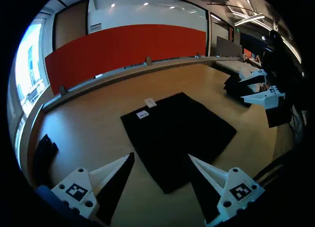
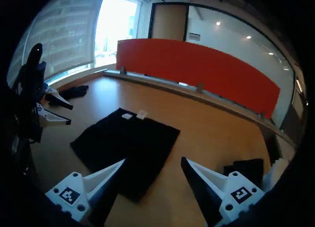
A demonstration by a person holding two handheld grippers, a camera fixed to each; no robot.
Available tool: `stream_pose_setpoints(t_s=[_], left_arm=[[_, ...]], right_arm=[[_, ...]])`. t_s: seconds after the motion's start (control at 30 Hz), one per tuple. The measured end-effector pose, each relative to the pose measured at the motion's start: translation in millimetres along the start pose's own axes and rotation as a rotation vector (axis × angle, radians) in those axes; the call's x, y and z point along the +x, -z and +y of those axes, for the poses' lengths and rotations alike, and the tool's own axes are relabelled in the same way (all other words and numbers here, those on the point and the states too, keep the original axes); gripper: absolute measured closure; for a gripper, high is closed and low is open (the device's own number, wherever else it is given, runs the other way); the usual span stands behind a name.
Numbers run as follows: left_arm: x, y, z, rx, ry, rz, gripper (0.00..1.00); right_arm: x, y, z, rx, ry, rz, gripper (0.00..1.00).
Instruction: Fold towel
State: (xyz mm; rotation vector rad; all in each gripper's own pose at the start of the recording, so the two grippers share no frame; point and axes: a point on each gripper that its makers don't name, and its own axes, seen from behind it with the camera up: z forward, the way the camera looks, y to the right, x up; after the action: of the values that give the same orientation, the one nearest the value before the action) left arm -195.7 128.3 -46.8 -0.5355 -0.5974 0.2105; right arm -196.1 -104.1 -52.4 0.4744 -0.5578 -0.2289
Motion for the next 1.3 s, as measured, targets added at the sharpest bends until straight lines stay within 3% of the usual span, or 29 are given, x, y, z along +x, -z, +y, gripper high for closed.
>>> stream_pose_setpoints(t_s=[0.5, 0.8, 1.3], left_arm=[[-60, -26.4, 16.0, -0.062, 0.016, -0.141, 0.10], [-90, -30.1, 21.4, -0.067, 0.003, -0.219, 0.10], [-102, -32.4, 21.0, -0.062, 0.015, -0.264, 0.10]], right_arm=[[-68, -18.3, -16, 0.054, -0.018, -0.144, 0.00], [-94, -19.4, -28, 0.093, -0.002, -0.206, 0.01], [-110, -23.5, -31, 0.112, 0.006, -0.239, 0.02]])
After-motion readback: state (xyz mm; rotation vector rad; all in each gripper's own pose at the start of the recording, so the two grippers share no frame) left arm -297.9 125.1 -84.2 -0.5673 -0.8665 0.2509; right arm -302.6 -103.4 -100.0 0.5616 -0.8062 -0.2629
